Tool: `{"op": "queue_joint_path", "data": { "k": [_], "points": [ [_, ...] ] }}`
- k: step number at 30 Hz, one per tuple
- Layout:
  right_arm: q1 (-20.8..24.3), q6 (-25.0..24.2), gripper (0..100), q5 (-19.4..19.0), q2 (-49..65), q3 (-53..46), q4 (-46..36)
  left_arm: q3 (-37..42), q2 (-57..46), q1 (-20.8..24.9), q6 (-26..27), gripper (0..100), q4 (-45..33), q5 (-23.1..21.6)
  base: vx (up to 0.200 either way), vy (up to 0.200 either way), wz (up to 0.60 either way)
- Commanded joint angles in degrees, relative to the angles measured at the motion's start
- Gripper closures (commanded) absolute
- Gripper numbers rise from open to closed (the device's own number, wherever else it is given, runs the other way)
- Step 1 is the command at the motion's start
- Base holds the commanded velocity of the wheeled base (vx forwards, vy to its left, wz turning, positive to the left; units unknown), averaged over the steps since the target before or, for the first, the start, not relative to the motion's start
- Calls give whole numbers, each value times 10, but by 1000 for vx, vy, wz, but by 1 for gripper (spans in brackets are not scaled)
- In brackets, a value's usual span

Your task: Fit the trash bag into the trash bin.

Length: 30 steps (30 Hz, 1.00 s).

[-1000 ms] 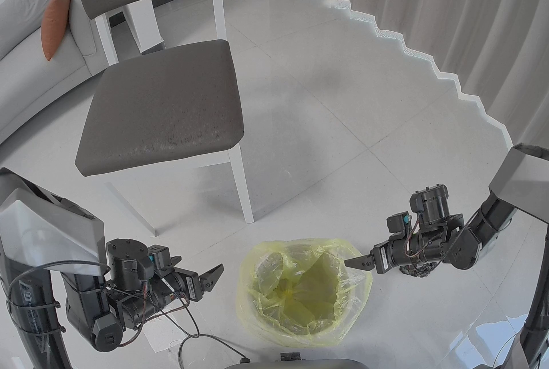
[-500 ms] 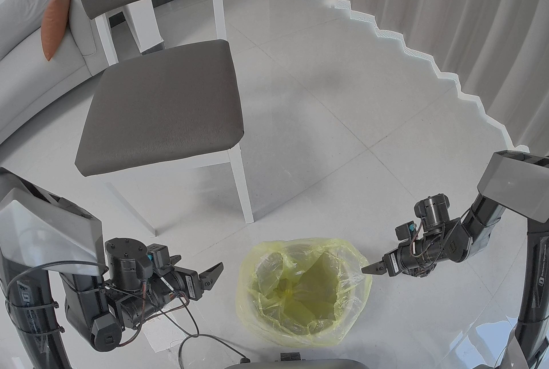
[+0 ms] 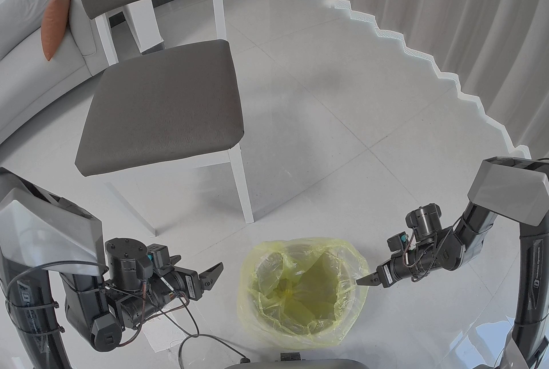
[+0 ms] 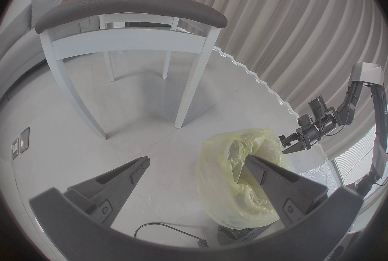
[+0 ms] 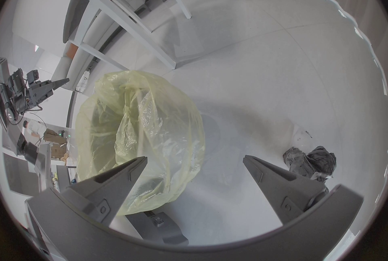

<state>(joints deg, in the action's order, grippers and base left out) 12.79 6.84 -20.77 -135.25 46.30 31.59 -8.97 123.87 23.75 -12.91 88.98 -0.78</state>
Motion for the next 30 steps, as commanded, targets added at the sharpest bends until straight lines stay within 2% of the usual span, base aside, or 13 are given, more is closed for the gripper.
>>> {"op": "queue_joint_path", "data": {
  "k": [1,13,16,17,18,20,30],
  "points": [
    [9,0,100,0,-3,-1,0,-1,1,0,0,0,10,0,0,0,0],
    [13,-1,100,-1,3,-3,0,-1,1,-5,0,0,10,0,0,0,0],
    [7,-1,100,-7,14,-6,0,-1,-1,-5,0,0,10,0,0,0,0],
    [0,1,100,-21,25,-17,2,0,-2,-5,0,0,10,0,0,0,0],
    [0,0,0,-31,30,-20,6,-1,-2,-5,0,0,10,0,0,0,0],
    [-1,-5,0,-41,36,-22,15,-1,-2,-5,0,0,10,0,0,0,0],
    [-7,-2,0,-42,18,5,10,0,-6,-5,1,0,10,1,0,0,0]
  ]
}}
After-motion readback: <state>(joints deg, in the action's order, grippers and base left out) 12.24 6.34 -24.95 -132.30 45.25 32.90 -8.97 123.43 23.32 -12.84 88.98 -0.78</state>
